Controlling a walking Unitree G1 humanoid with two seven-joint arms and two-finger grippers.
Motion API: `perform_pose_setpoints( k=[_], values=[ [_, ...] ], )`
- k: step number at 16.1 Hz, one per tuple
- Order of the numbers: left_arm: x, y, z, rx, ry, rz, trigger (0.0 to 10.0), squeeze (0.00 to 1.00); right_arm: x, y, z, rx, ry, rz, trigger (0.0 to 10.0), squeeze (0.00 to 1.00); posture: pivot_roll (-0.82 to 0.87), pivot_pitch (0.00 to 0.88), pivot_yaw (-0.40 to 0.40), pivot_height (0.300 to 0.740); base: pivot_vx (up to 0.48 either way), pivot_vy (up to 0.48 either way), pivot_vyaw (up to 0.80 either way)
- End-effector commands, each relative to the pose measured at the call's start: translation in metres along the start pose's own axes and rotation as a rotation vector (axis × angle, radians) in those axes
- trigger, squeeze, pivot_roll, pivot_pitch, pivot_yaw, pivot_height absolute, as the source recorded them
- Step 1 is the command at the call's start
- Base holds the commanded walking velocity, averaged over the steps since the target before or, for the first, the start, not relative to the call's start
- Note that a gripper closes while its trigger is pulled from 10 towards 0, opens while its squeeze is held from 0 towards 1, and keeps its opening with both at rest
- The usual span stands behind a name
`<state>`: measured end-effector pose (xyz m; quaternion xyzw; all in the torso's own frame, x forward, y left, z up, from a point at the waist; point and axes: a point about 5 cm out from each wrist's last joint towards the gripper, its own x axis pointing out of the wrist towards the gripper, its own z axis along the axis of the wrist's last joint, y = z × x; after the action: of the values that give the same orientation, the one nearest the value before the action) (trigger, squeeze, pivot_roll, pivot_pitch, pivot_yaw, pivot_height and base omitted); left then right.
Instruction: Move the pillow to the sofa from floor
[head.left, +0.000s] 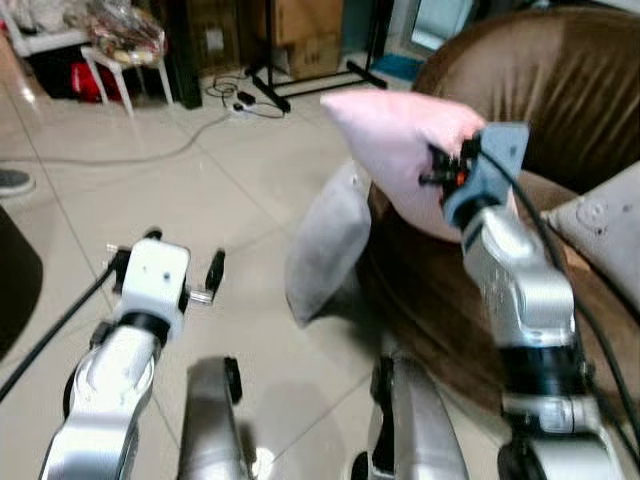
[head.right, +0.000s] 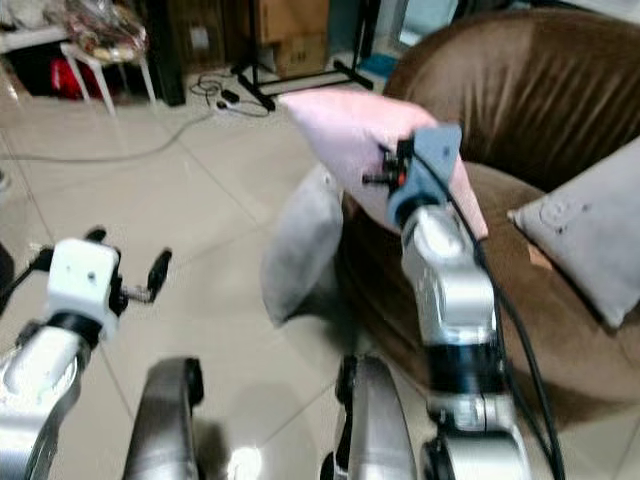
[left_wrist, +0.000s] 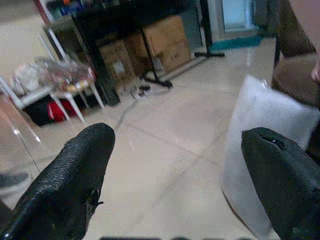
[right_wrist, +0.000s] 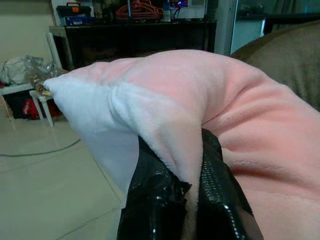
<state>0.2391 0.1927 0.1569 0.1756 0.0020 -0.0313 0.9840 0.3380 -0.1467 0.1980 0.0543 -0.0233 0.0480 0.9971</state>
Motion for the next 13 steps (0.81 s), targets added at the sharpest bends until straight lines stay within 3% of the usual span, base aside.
perform_pose_setpoints(
  k=[1,3,9,13],
  values=[
    [0.003,-0.002,0.002,0.007,-0.015,0.011,10.0,0.35,-0.008,-0.003,-0.004,0.015,0.009,-0.019,10.0,0.00,0.03,0.000,-0.042,0.550,0.000,0.000,0.00],
    [0.006,-0.001,0.004,0.005,-0.037,0.028,10.0,0.35,-0.018,-0.002,-0.014,0.013,0.036,-0.036,10.0,0.00,0.01,0.000,-0.029,0.575,0.000,0.000,0.00],
    [0.012,0.000,0.007,0.001,-0.067,0.040,10.0,0.35,-0.025,0.005,-0.015,0.013,0.038,-0.005,10.0,0.00,-0.01,0.000,-0.012,0.635,0.000,0.000,0.00],
    [0.009,0.010,-0.001,0.033,-0.063,0.062,10.0,0.35,-0.030,0.009,-0.025,0.024,0.076,-0.016,10.0,0.00,-0.02,0.000,0.049,0.680,0.000,0.000,0.00]
  ],
)
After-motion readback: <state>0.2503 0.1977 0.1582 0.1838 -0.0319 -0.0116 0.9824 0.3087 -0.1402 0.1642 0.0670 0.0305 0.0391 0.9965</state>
